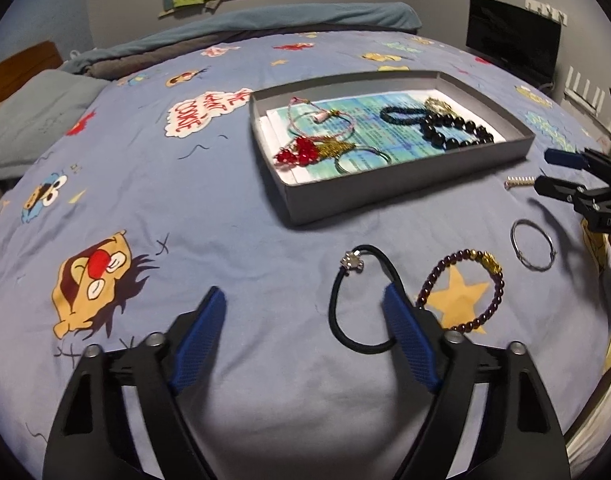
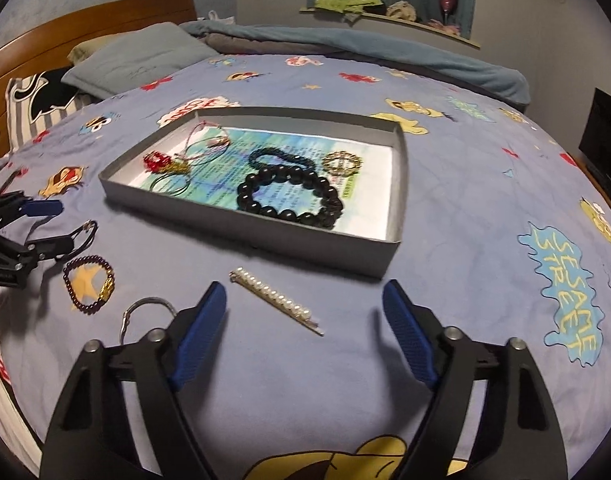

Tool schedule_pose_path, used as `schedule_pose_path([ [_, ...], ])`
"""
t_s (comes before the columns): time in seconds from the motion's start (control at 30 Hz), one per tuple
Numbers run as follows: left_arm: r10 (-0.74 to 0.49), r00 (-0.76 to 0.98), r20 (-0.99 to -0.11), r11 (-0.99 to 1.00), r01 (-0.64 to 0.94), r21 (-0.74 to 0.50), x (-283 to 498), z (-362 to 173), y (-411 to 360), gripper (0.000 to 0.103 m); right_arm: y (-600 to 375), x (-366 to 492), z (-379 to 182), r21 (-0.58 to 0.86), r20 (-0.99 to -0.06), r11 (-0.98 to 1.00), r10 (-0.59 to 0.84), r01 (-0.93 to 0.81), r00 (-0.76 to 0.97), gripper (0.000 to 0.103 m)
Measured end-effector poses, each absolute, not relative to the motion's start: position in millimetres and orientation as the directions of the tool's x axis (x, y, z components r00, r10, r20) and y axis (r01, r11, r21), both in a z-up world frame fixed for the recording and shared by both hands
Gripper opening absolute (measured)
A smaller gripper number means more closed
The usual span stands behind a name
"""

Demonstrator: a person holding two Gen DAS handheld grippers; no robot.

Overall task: Organize jewelry
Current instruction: 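Grasp the black cord hair tie with the left tool while the right tool grasps the pearl hair pin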

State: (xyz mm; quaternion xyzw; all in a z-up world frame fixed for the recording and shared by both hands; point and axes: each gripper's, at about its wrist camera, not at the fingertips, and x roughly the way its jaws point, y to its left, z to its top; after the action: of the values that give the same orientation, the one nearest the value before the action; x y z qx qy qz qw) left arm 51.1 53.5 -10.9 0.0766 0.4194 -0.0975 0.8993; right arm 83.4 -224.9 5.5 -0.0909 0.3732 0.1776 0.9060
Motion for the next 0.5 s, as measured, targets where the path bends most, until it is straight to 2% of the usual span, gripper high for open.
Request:
schedule_pose_path([
  [0.13,-0.119,0.617,-0.778,0.962,0.265,0.063,50.8,-14.2,47.8,0.06,-216.8,81.3,1.6,-0.056,-0.717,0.906,0.257,-0.42,0.648,0.061],
  [0.23,-0.144,0.607,-0.781,0.957,0.286,0.046,50.3,-14.4,45.1,0.047,-212.1,82.9,-1.6,-0.056,-0.73,0.897,0.264,-0.439,0.631,0.05],
  [0.33,-0.161,0.595,-0.787,0.952,0.304,0.035,50.6,-16.0,41.2,0.034,-209.1,83.4,-2.4,-0.06,-0.728,0.894,0.265,-0.444,0.632,0.049],
  [0.5,-0.16,0.588,-0.793,0.951,0.308,0.036,51.7,-18.6,38.0,0.03,-206.2,85.8,-5.0,-0.07,-0.73,0.888,0.265,-0.455,0.63,0.044],
])
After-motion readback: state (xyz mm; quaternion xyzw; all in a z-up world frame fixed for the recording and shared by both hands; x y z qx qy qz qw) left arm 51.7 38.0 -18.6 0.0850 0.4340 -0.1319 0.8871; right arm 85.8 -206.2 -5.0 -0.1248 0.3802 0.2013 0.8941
